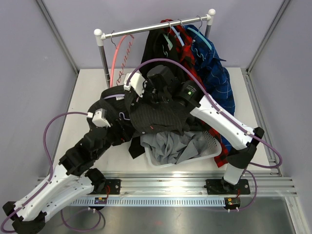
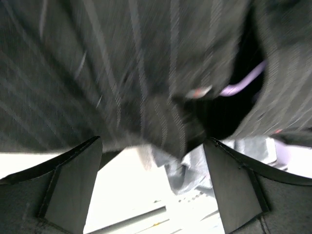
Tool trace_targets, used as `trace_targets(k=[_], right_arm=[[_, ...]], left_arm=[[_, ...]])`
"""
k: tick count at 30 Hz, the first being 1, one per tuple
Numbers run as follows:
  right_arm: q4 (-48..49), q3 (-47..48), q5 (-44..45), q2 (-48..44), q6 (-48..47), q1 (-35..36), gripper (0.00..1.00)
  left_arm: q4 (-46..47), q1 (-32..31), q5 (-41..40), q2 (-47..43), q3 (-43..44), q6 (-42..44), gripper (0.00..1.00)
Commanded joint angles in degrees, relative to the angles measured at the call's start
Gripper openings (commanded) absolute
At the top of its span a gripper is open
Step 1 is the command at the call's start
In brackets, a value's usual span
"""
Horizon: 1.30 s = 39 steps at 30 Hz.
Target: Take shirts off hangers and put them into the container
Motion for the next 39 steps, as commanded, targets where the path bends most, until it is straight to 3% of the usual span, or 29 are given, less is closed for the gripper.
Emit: trace_targets(k=[1,5,9,13,15,16,18,30,39], right_arm=[[5.38,-0.4,0.01,-4.07,1.51,0.0,0.0],[5.65,-1.63,-0.34,-4.51,1.16,0.0,0.0],[5.47,-1.81,-1.13,-4.86,1.16,0.08,0.0],[5.03,-1.02,-1.57,-5.65,0.55,0.08,0.0],[4.86,-0.93,-1.13,-6.26,-0.59,0.0,0.0],[4.68,-0.93,-0.96,-6.44,-1.12,0.08,0.0],[3.9,-0.76,-0.87,-7.14,-2.61,0.0,0.0],[-2.87,0.46,5.29,-7.85,-26.94,0.0,0.0],[-6.92,12.4,-3.74,-6.0,-25.91,-0.53,0.0]], left_arm=[[8.34,0.04,-4.72,-0.16,0.44,-0.09,0.86],[9.57,0.04,-6.58,-1.38,-0.27,1.4,0.78],[8.96,0.04,-9.12,-1.56,-0.88,2.19,0.63],[8.08,0.04,-11.58,-1.21,-1.5,2.98,0.32],[7.73,0.04,-12.46,-1.3,-1.76,4.04,0.23],[6.94,0.04,-13.69,-1.38,-1.76,4.48,0.11],[5.8,0.04,-15.36,-2.08,-1.24,5.88,0.0],[-12.39,0.04,-38.91,-9.39,15.1,22.4,0.0],[-22.15,0.04,-46.74,-3.59,18.8,24.87,0.0]])
